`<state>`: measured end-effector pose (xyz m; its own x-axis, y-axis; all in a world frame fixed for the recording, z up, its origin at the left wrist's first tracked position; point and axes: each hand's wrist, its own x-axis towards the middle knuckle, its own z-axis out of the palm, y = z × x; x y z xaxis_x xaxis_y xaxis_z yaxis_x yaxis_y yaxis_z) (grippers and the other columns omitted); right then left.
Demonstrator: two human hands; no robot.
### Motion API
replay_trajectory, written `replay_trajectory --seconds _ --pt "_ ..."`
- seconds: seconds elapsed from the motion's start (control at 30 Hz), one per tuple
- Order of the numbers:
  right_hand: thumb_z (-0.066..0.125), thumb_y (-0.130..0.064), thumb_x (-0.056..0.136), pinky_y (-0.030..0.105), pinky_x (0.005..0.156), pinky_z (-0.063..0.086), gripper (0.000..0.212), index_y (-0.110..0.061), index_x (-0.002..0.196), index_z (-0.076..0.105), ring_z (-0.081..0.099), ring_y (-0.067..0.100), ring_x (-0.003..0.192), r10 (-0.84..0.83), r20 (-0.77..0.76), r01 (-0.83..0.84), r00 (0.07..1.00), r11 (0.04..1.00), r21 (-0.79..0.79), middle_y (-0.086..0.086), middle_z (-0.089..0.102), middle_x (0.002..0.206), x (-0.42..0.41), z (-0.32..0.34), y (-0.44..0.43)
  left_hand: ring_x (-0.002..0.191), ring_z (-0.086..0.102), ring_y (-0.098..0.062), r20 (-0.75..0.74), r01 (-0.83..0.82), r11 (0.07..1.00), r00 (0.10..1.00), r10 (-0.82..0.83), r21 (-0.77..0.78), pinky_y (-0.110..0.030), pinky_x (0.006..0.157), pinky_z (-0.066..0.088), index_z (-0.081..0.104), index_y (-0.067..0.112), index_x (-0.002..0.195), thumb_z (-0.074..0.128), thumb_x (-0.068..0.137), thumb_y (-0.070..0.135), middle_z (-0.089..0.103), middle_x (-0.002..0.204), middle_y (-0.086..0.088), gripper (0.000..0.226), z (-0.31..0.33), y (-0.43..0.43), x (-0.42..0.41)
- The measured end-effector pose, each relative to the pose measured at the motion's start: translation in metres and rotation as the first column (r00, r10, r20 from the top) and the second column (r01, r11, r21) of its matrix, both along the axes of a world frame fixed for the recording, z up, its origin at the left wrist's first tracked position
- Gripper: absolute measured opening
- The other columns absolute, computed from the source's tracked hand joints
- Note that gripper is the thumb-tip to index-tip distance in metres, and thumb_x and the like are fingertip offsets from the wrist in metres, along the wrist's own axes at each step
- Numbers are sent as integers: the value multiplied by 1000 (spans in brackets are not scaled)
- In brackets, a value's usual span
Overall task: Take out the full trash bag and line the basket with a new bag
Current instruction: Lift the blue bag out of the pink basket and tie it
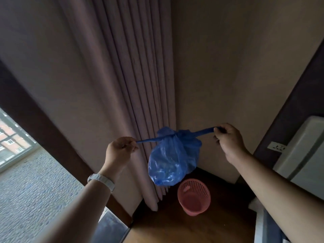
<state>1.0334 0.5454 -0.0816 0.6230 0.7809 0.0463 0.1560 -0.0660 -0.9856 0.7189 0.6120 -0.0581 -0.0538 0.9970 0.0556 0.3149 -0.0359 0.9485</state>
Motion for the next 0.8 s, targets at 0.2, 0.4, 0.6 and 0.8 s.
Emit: replay_trajectory --seconds 0.2,0.4,0.6,0.8 --pt "58 -9 94 35 62 43 21 -18 75 56 54 19 63 194 179 -202 964 979 28 5 58 66 -16 20 -10 75 69 -26 -143 160 981 979 -144 108 -48 75 58 63 28 79 57 92 6 71 71 2 26 9 2 7" --pt "60 -4 92 29 68 50 14 -14 83 60 59 9 70 436 253 -464 863 883 62 -1 62 76 -65 56 3 59 63 -11 -21 279 955 960 -278 106 -23 58 54 64 16 76 55 91 -2 66 65 -1 25 45 -7 48" --pt "65 -6 90 24 69 50 11 -16 84 64 61 6 74 537 205 -563 818 820 101 -5 65 77 -111 73 21 73 69 -13 126 347 928 923 -363 137 -35 73 58 71 22 89 73 85 11 74 79 -2 12 51 -14 47" --pt "66 -1 88 15 61 47 9 -10 89 64 61 -1 67 549 173 -573 818 805 155 -3 66 79 -141 83 28 73 70 -6 8 314 940 948 -318 136 -22 62 54 71 25 92 79 75 11 74 78 5 23 52 -20 17"
